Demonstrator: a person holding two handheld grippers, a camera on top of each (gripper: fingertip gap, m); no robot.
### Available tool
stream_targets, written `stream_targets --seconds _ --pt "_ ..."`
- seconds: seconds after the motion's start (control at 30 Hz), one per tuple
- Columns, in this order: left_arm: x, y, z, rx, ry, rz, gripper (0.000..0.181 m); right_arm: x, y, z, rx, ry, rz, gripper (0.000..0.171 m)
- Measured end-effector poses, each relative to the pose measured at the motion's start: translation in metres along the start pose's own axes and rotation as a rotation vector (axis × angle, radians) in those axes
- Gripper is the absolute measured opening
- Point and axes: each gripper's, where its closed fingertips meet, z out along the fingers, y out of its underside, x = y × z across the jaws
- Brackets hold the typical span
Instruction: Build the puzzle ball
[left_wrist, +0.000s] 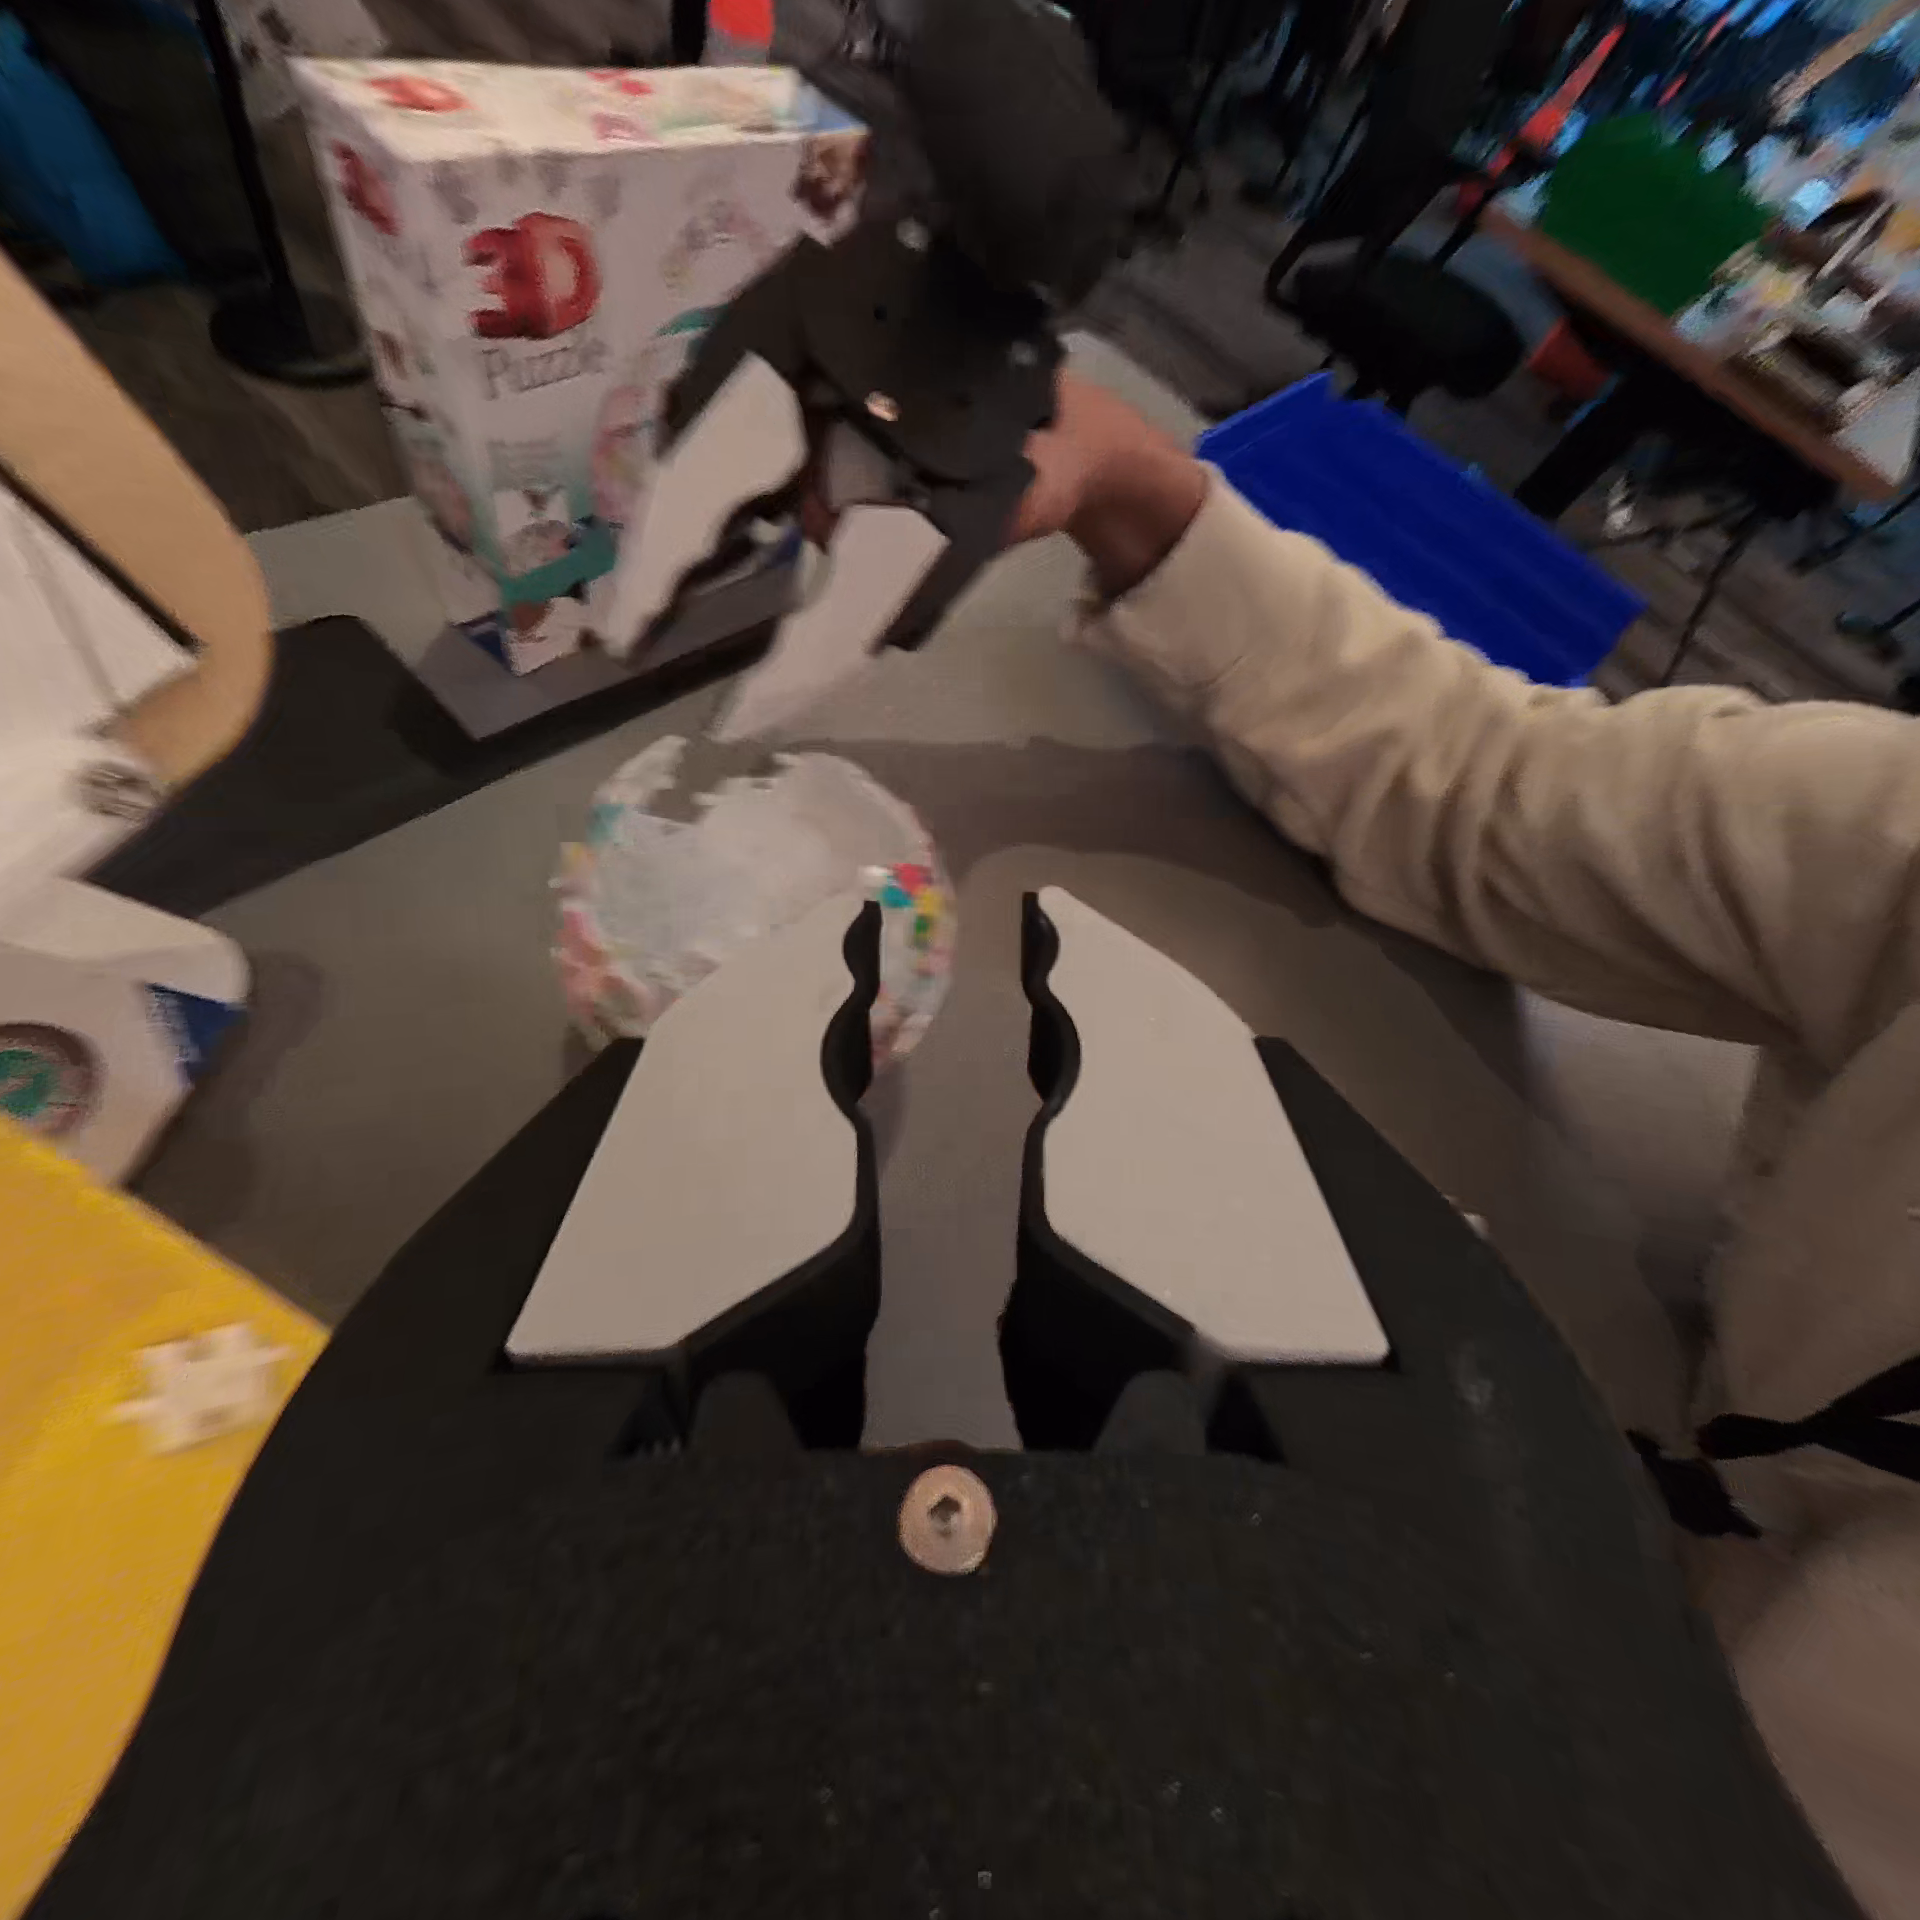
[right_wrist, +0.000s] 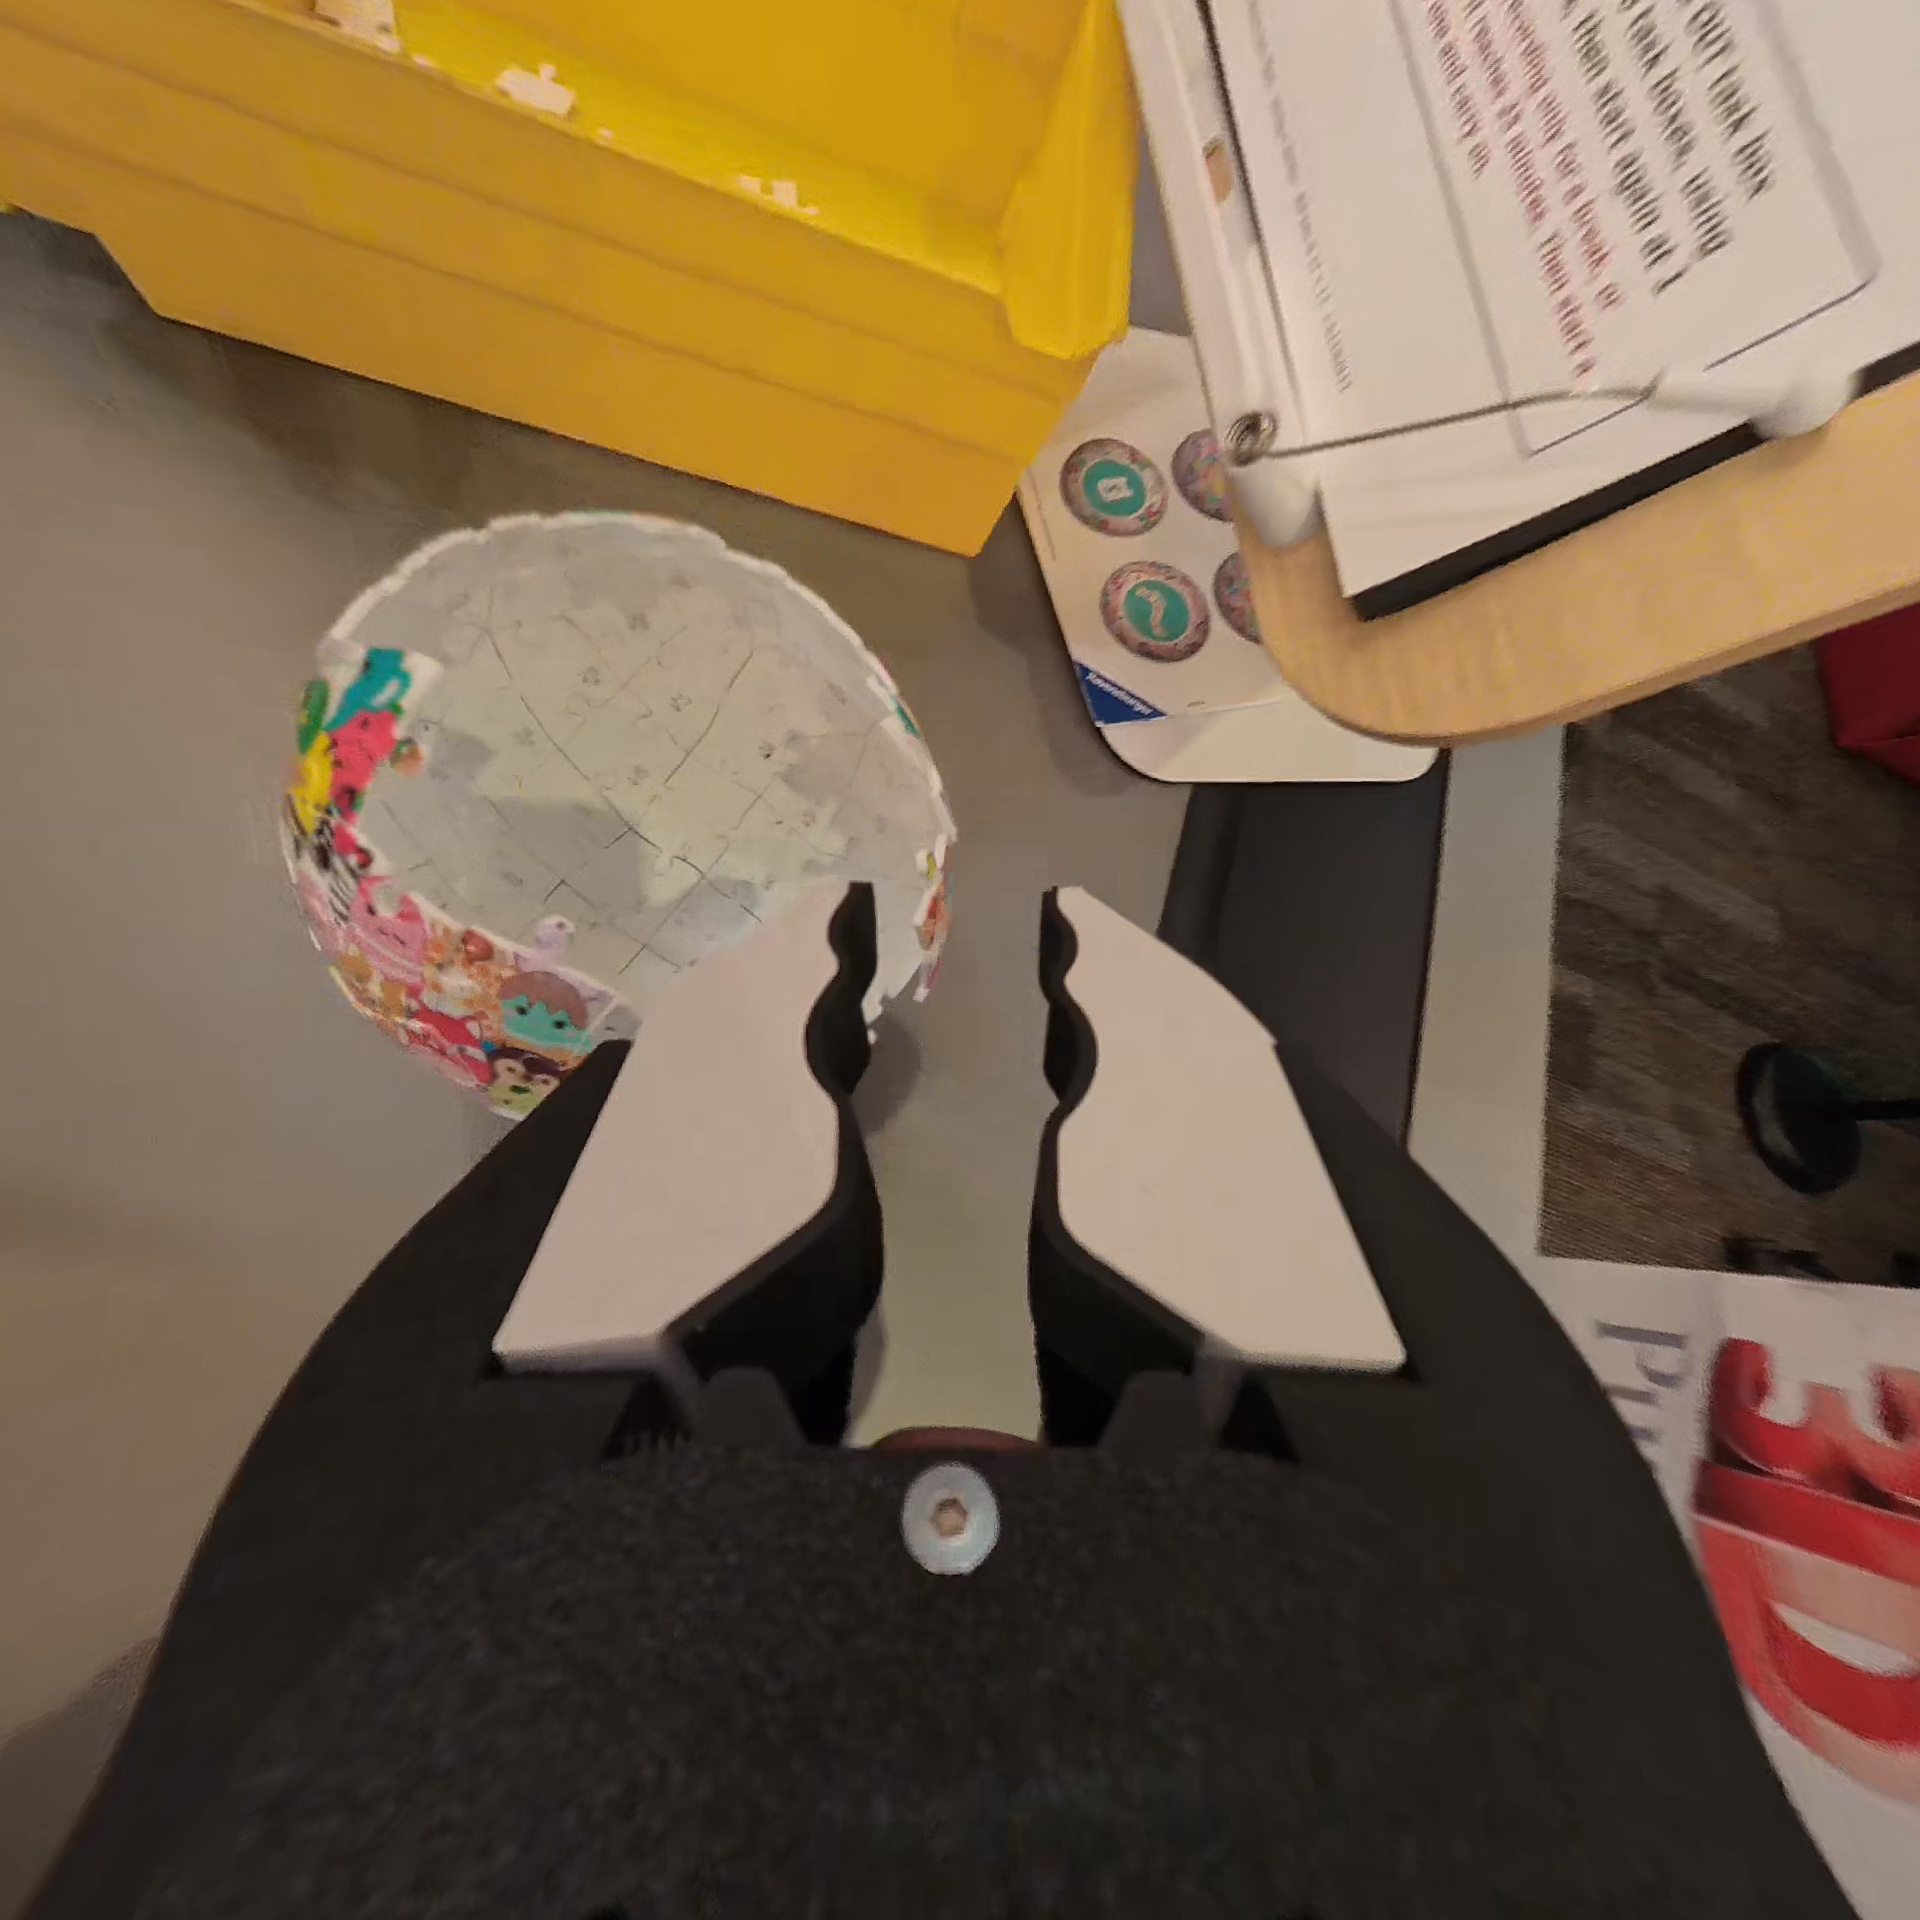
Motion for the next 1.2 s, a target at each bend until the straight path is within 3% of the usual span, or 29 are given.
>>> stream_targets --seconds 0.1,0.2,0.33,0.5,0.73,1.2 --pt "0.068 0.04 0.013 0.087 0.096 -0.048 0.025 0.006 -0.006 -0.006 -0.038 0.046 -0.039 0.03" --pt "0.122 0.099 0.041 0.091 0.163 -0.099 0.026 0.0 -0.003 0.011 -0.07 -0.016 -0.023 0.038" --pt "0.132 0.154 0.068 0.024 0.149 -0.062 0.027 0.0 0.014 0.036 -0.166 -0.007 -0.072 0.045" --pt "0.13 0.141 0.064 0.043 0.241 -0.021 0.026 0.001 0.014 0.038 -0.258 -0.063 -0.115 0.034" --pt "0.11 0.141 0.06 0.058 0.14 0.038 0.026 -0.005 0.022 0.054 -0.4 -0.111 -0.219 0.022" --pt "0.117 0.15 0.054 0.027 0.195 0.029 0.026 -0.002 0.02 0.061 -0.403 -0.092 -0.254 0.012"
